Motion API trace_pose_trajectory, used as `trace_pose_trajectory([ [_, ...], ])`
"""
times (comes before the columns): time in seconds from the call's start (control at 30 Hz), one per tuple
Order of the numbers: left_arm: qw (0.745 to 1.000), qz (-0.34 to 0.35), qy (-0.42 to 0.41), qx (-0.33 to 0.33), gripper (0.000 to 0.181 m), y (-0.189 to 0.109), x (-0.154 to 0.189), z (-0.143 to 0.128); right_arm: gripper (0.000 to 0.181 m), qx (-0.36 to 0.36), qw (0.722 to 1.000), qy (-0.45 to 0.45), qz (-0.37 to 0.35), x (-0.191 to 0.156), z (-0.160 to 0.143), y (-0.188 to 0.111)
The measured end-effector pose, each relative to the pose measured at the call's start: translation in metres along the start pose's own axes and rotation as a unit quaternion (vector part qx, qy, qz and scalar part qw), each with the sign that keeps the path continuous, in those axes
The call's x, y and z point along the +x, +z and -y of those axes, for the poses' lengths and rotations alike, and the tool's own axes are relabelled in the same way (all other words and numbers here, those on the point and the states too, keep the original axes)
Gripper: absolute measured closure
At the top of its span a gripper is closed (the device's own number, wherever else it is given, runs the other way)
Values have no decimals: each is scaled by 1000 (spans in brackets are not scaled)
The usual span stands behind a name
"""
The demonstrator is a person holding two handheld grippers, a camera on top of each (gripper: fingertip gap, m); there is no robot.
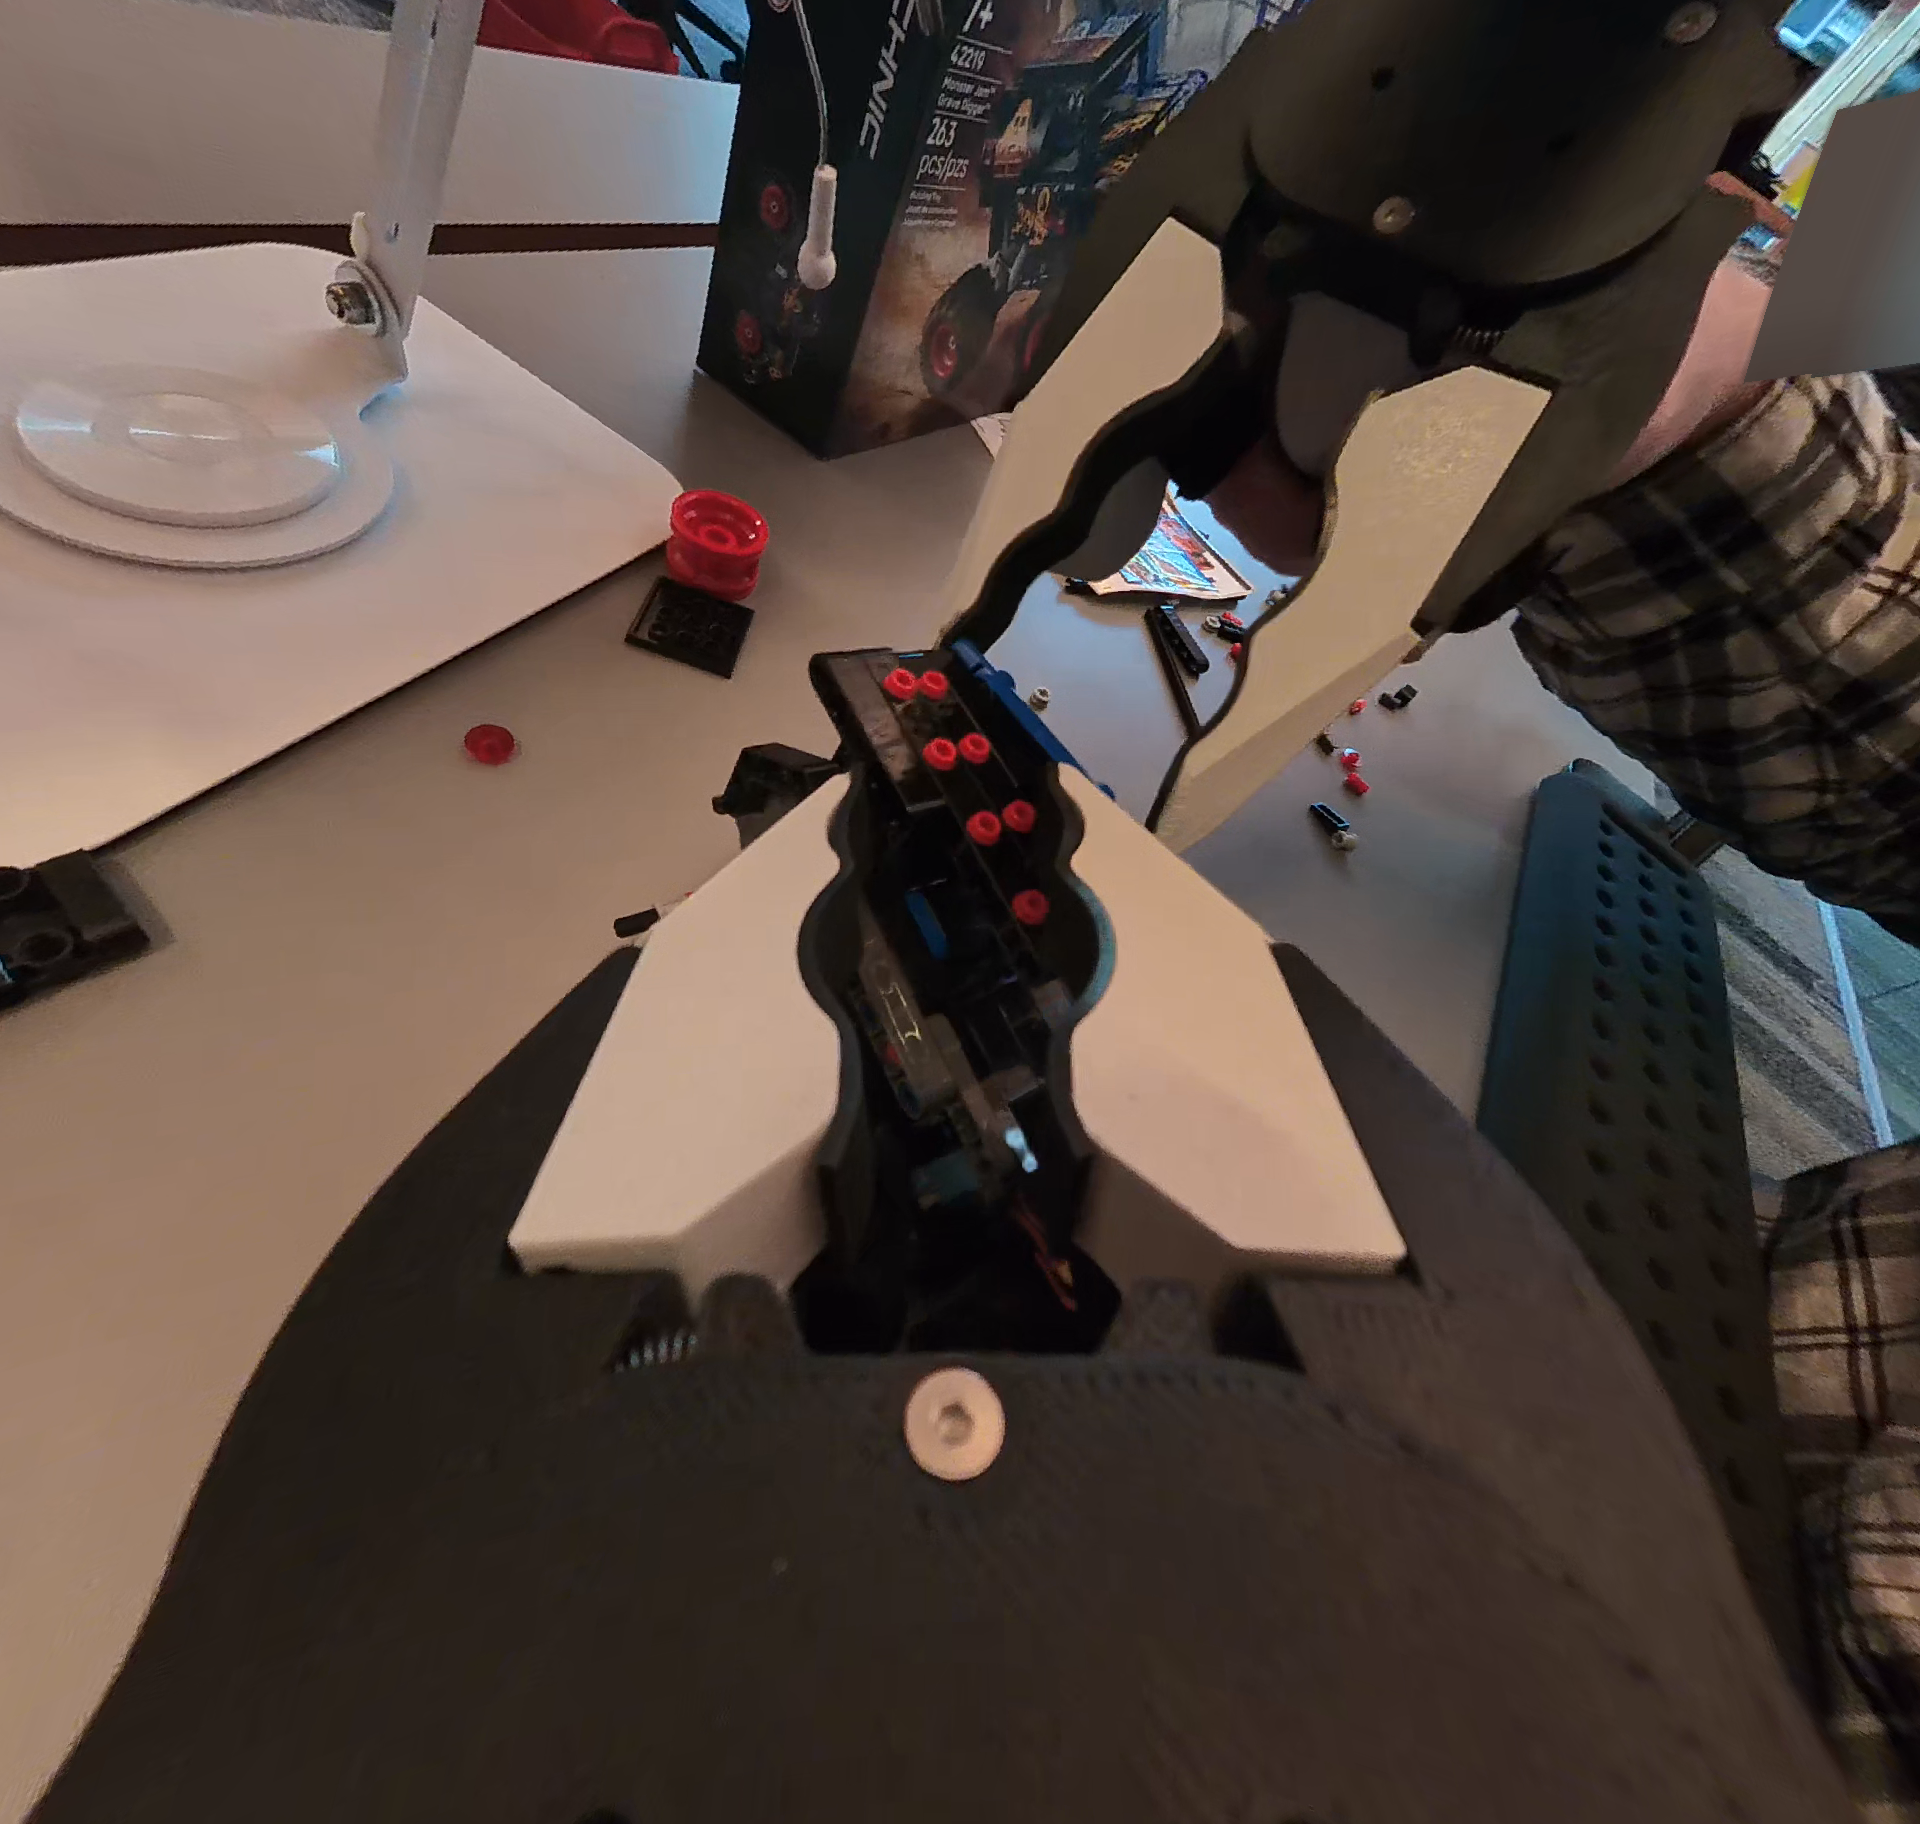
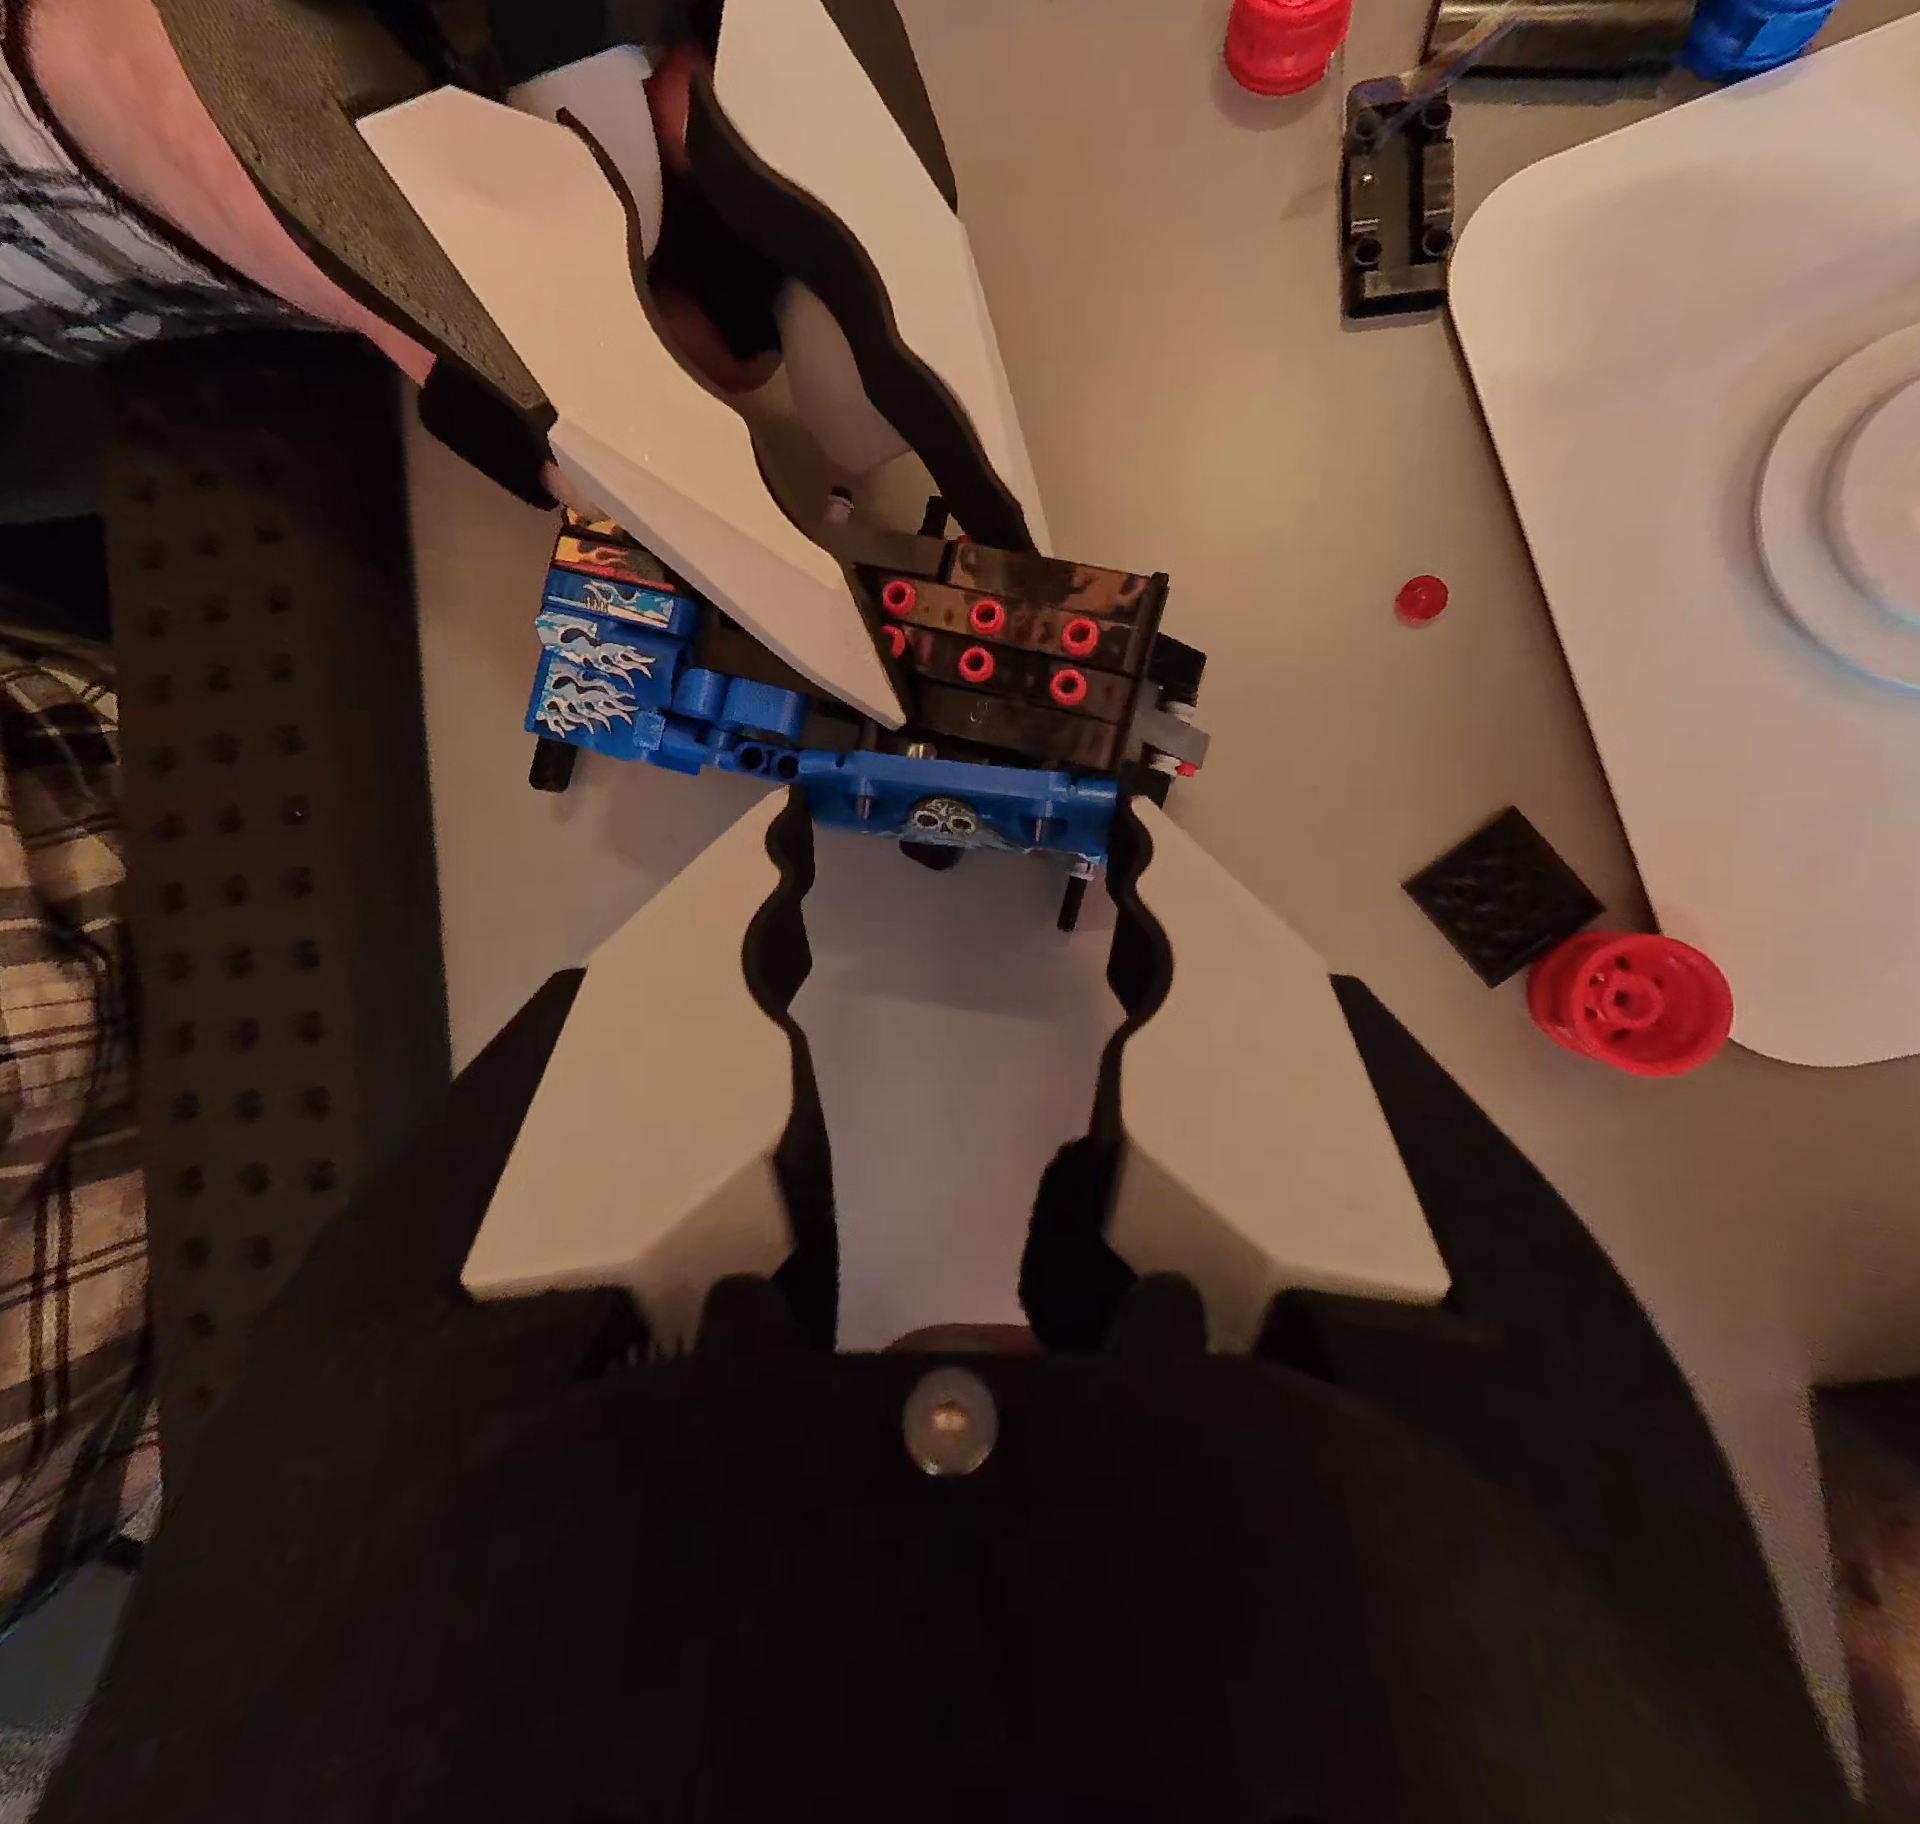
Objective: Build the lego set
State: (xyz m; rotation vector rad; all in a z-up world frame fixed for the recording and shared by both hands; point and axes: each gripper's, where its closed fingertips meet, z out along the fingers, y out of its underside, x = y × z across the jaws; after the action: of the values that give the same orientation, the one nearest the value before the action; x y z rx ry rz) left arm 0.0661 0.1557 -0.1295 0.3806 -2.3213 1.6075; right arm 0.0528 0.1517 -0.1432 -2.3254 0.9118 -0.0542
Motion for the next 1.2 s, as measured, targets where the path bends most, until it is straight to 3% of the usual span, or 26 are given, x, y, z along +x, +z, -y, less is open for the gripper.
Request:
trace_pose_trajectory([
  [0.47, 1000, 2, -13, 1, 152, -1, -4, 2, 125, 54, 997, 38, -41, 5, 7, 4],
  [0.57, 1000, 1, -10, -5, 152, -2, -4, 3, 112, 74, 997, 15, -27, -1, 9, 4],
  [0.77, 1000, -16, -18, -8, 152, -1, -1, 1, 125, 102, 995, -2, -24, 1, 5, 5],
  [0.93, 1000, -19, -19, -5, 152, 0, 0, 0, 126, 103, 994, 9, -27, 2, 5, 5],
  [1.2, 1000, -17, -22, -6, 153, -3, -3, 1, 126, 44, 998, -12, -40, 4, 8, 8],
])
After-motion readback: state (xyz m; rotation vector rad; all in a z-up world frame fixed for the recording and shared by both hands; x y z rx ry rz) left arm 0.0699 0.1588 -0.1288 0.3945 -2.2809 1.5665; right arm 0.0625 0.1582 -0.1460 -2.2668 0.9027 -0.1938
